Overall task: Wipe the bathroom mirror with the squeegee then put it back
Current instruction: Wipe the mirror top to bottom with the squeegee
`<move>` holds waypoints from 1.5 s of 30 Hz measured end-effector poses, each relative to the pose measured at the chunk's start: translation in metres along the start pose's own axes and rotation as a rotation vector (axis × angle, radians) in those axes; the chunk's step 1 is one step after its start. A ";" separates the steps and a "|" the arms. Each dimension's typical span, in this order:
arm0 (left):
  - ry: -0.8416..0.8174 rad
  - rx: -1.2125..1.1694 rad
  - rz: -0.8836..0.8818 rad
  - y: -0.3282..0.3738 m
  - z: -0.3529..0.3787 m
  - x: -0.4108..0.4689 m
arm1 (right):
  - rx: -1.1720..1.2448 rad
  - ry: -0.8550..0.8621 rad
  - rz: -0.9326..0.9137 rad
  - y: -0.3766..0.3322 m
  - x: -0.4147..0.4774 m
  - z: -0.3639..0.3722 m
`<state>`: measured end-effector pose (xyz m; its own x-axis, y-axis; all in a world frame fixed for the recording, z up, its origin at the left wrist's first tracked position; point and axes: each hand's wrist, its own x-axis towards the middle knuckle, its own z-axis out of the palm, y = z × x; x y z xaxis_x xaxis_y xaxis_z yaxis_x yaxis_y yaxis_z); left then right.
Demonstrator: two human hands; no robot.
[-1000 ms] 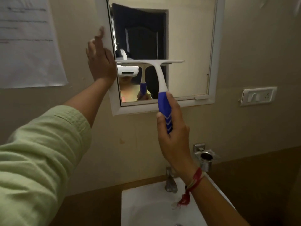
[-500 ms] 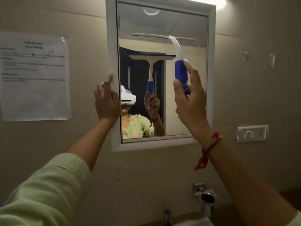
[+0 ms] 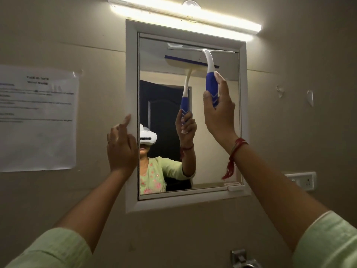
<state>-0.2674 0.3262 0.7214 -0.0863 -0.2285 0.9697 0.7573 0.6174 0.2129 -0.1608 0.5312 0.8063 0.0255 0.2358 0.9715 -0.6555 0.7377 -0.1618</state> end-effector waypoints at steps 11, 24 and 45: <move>-0.021 0.011 0.001 -0.002 0.000 0.000 | 0.055 0.012 0.103 -0.001 0.025 0.015; -0.027 0.024 -0.014 0.001 0.000 0.000 | 0.052 -0.006 0.053 0.013 0.043 0.009; -0.016 0.025 -0.016 0.002 0.002 -0.001 | 0.007 -0.028 0.052 0.019 0.013 0.000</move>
<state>-0.2671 0.3289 0.7206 -0.1087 -0.2263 0.9680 0.7392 0.6327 0.2309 -0.1732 0.5480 0.8161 -0.0300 0.2560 0.9662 -0.6609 0.7201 -0.2113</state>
